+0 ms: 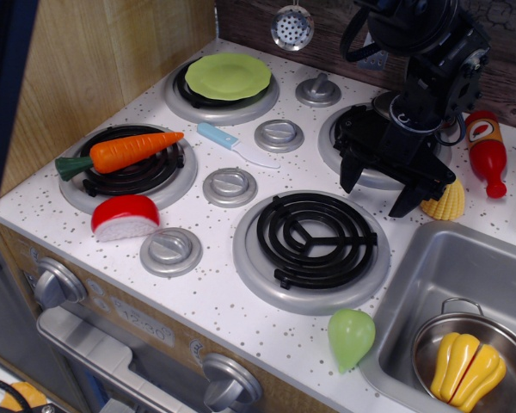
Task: Put carrot on plate
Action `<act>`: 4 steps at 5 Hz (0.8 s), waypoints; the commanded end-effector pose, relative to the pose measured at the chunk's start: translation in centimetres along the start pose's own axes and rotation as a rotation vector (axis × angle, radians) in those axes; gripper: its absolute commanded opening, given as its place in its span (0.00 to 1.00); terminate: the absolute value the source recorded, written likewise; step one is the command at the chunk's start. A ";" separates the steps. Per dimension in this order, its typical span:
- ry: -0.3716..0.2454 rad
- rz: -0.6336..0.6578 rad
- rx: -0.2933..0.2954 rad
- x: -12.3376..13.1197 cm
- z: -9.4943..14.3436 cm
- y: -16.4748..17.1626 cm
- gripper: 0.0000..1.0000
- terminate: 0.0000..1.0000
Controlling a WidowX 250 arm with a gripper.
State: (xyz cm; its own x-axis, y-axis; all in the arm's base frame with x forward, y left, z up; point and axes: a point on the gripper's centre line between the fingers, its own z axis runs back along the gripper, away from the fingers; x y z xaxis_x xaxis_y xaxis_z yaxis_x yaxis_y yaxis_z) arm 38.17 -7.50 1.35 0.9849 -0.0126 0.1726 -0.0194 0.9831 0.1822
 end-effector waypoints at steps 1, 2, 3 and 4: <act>0.000 0.000 0.000 0.0 0.0 0.0 1.00 0.00; 0.005 -0.002 0.026 -0.2 0.6 0.3 1.00 0.00; -0.001 -0.003 0.080 -0.5 1.6 1.6 1.00 0.00; -0.001 -0.003 0.138 -0.6 2.9 4.6 1.00 0.00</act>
State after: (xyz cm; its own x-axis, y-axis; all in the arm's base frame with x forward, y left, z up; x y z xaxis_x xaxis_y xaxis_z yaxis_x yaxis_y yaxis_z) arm 35.25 -1.71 3.79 0.9966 -0.0077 0.0819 -0.0226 0.9318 0.3623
